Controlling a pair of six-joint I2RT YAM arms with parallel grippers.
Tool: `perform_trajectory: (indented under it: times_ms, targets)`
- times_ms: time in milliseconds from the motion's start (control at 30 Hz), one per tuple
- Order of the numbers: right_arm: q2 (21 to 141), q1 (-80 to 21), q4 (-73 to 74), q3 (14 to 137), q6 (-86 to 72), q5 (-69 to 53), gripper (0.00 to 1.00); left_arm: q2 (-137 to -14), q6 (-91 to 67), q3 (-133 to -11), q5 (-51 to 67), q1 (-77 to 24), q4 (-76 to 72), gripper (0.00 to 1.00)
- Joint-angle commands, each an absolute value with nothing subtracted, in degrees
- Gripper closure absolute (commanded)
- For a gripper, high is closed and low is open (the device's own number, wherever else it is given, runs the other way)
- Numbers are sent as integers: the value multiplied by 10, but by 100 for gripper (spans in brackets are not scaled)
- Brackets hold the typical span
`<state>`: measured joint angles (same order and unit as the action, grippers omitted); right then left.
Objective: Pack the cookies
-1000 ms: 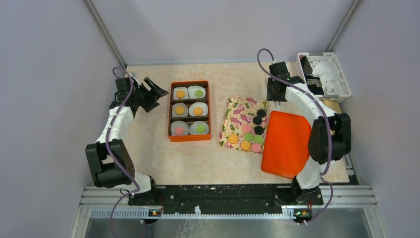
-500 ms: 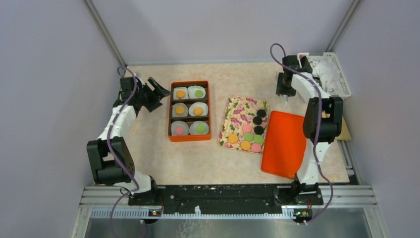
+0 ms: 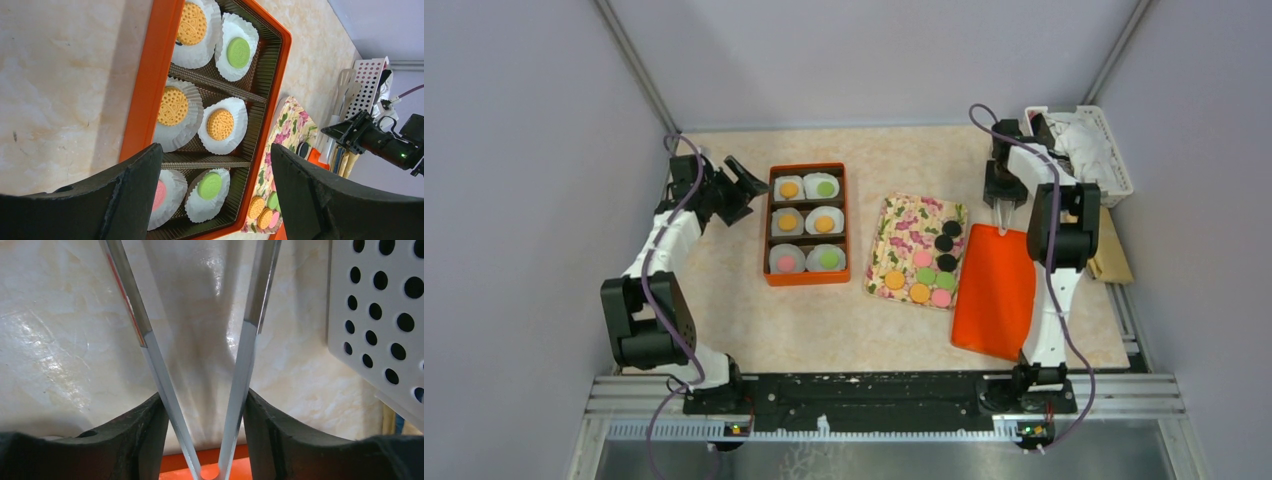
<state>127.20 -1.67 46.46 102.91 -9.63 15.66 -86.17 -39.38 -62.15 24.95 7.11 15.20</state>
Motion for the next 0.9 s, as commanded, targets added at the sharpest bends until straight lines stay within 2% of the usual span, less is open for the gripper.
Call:
perform_trajectory:
  times_ms: [0,100,200,333,500,867]
  targets:
    - [1270,-11,472,1047,-94,177,43,-869,-399,-644,247,64,127,15]
    - [1244,-11,444,1023,-92,171,37,-869,-398,-644,244,63,128,15]
    - [1240,-11,434,1026,-88,171,37,-869,-397,-644,243,62,127,15]
    - [1281,-10,477,1099,-88,167,42,-868,-396,-643,244,61,128,15]
    - [1300,-10,472,1123,-87,157,52,-870,-393,-644,239,61,131,15]
    - [1394,-8,521,1275,-13,175,55,-881,-395,-647,240,60,130,15]
